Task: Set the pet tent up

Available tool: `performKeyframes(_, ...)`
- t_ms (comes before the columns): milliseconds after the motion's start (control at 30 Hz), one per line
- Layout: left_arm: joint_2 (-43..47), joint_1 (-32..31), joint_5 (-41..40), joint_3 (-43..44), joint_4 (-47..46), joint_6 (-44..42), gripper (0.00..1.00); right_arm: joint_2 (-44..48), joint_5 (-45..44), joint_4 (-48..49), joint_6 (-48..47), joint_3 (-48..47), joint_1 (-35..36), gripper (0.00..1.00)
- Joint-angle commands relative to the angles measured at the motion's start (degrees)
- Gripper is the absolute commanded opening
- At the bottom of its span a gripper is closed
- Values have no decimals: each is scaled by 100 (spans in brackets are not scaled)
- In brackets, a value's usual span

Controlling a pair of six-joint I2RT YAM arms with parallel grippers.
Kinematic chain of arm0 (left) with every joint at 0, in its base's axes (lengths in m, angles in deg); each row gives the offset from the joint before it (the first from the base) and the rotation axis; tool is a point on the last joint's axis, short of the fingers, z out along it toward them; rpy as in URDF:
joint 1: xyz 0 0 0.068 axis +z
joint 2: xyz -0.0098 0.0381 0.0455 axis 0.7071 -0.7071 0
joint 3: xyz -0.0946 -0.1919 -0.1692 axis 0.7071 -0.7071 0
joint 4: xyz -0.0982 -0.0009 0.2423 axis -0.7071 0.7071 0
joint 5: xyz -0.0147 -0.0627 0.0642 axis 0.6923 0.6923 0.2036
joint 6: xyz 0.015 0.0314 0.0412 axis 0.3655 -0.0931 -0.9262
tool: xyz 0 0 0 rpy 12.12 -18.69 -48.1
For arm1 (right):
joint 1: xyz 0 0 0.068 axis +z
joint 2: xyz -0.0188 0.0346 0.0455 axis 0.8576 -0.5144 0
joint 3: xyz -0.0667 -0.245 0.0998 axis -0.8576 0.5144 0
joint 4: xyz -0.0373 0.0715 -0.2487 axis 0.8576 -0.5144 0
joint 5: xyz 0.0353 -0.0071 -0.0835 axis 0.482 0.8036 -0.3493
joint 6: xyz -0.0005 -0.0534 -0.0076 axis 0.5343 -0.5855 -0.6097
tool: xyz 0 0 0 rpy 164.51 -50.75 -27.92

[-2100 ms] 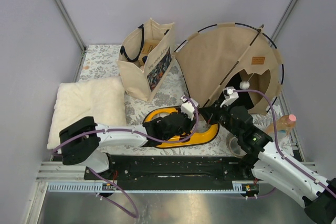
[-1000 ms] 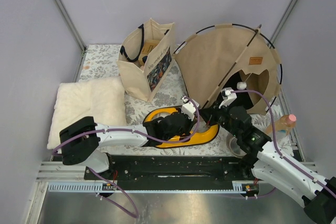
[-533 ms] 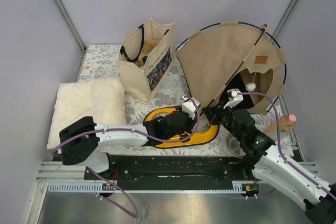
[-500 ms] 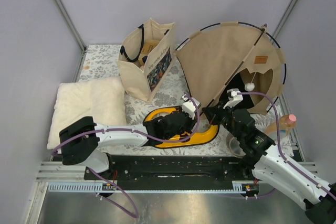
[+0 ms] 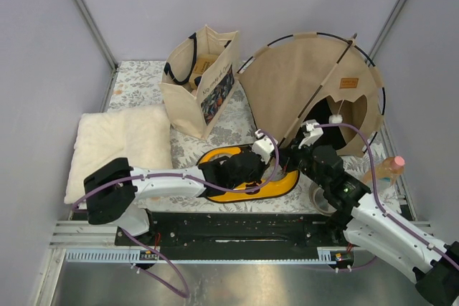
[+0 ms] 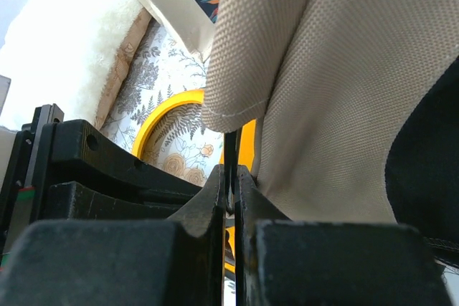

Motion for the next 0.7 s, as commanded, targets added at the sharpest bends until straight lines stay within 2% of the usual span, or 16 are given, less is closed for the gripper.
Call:
performKeyframes(0,-16,-86,126,417,-310,62,4,-44,39,-54,39,67,-50,0)
performKeyframes(133,-34,-86,152,329,-327,132,15,-70,127,-2,214,49,-42,0)
performKeyframes(533,317,-86,21,-312,-635,352,31,-88,136,-159,592,-117,-42,0)
performKeyframes(667,493,-86,82,-602,-793,422,41,-9,-118,-405,759,-424,-50,0)
